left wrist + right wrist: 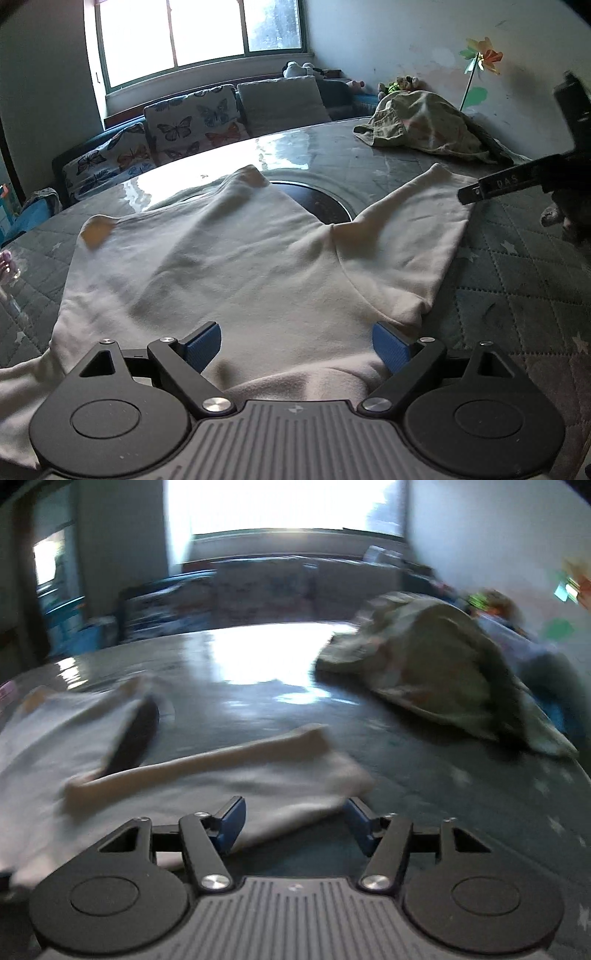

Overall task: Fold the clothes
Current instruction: 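Release the shirt with both grippers and smooth it flat on the mat, then grasp the shirt side and sleeve with the right gripper and fold it across the body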

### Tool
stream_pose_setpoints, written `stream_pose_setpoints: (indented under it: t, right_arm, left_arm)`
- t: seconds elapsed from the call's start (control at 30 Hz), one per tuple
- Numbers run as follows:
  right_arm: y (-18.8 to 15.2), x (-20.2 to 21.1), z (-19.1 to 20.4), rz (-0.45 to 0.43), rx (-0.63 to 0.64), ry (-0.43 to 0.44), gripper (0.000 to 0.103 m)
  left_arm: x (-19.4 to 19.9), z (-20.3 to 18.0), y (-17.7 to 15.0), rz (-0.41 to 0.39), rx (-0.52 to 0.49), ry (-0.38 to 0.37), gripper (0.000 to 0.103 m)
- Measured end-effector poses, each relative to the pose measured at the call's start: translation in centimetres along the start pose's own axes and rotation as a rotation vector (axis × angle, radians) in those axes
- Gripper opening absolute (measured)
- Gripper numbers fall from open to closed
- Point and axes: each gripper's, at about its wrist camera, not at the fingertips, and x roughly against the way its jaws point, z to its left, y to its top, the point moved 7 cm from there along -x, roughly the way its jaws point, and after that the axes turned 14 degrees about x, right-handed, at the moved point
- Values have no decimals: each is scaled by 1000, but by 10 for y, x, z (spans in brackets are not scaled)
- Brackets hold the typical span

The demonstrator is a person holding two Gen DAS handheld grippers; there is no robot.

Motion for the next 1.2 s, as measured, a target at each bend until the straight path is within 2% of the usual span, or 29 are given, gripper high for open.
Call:
stream_pose_setpoints:
  t: [0.13,0.3,0.33,0.53,0.73,0.87,1.03,1.2]
  right_arm:
    - [-3,-6,-20,-5,-61,-29,43]
    - [-2,-10,-20,-16,-40,-51,14]
    - [-1,-10,-21,-18,-42,-56,5]
    - [5,-6,-34,-49,-59,-100,4]
    - [0,-9,-38,-44,-89,-79,4]
    - [24,12,-34,-111,-99,-38,4]
    - [65,48,-11,-210,-66,38,4]
    - [109,87,46,-319,51,144,4]
  left_arm:
    - [-1,0,1,3,-1,0,93]
    - [-2,1,1,7,1,0,96]
    - [-2,2,1,8,3,-1,96]
    - [-3,3,0,8,-2,-4,98]
    - [-3,4,1,15,-1,-5,99]
    - [3,7,7,-3,8,-1,99]
    - [15,20,16,-40,45,10,99]
    - [29,44,17,-67,85,41,99]
